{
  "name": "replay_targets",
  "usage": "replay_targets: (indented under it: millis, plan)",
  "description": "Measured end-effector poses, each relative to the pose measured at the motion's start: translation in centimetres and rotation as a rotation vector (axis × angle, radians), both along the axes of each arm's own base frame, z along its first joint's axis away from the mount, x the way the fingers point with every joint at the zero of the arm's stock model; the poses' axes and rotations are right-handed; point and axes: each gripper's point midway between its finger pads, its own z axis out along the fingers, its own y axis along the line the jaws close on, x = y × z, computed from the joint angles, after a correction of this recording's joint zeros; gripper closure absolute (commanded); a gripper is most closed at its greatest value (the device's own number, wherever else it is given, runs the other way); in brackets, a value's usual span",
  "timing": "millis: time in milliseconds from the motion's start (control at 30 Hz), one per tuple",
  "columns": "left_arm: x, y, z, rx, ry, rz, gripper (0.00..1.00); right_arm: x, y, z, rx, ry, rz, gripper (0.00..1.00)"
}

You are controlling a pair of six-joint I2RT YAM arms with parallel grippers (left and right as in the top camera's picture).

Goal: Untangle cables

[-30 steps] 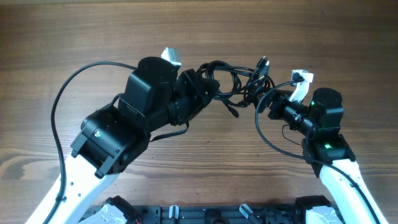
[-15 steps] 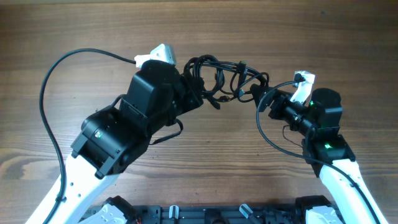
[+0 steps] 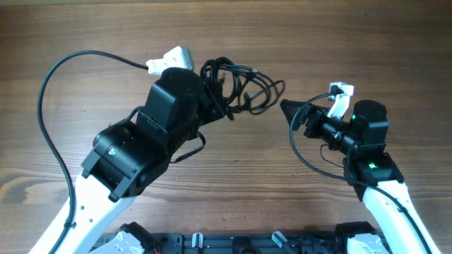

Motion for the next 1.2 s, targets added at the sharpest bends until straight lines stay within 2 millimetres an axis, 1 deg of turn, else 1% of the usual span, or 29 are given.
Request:
replay_targets:
  millis: [167,267,433,633,800,867,933,1100,1167,1200]
  plan:
    - [0.1,0.7,-0.3,0.027,-0.001,0.027,0.95,-0.3,0.0,-0.5,-0.014,0.017,0.007,0.00]
    - [0.3,0.7,-0.4,0.037,-0.002,0.033,0.95,-0.5,0.0,-0.8,-0.016,0.032,0.007,0.01]
    - [1.2,0.2,-2.0,0.071,0.033,0.037,0.96,-0.6,-0.1,-1.1,-0.017,0.047,0.007,0.00]
    - [2.7,-1.1,-5.9,0.141,0.121,0.038,0.96,-0.8,-0.1,-1.4,-0.021,0.061,0.003,0.00]
    - [3.9,-2.0,-9.9,0.148,0.237,0.101,0.96,-0.7,-0.2,-1.4,-0.022,0.061,0.000,0.00]
    - [4.1,-2.2,-10.9,0.119,0.278,0.149,0.96,-0.7,-0.2,-1.4,-0.023,0.061,-0.001,0.00]
    - [4.1,-2.2,-11.2,0.085,0.305,0.193,0.96,-0.7,-0.2,-1.4,-0.023,0.061,-0.001,0.00]
    - [4.1,-2.2,-11.2,-0.023,0.355,0.305,0.96,-1.0,-0.3,-1.9,-0.028,0.085,-0.006,0.00]
    - [4.1,-2.2,-11.2,-0.073,0.378,0.357,0.96,-1.2,-0.4,-2.3,-0.032,0.104,-0.010,0.04]
    - [4.1,-2.2,-11.2,-0.088,0.384,0.372,0.96,-1.3,-0.4,-2.4,-0.033,0.114,-0.011,0.10]
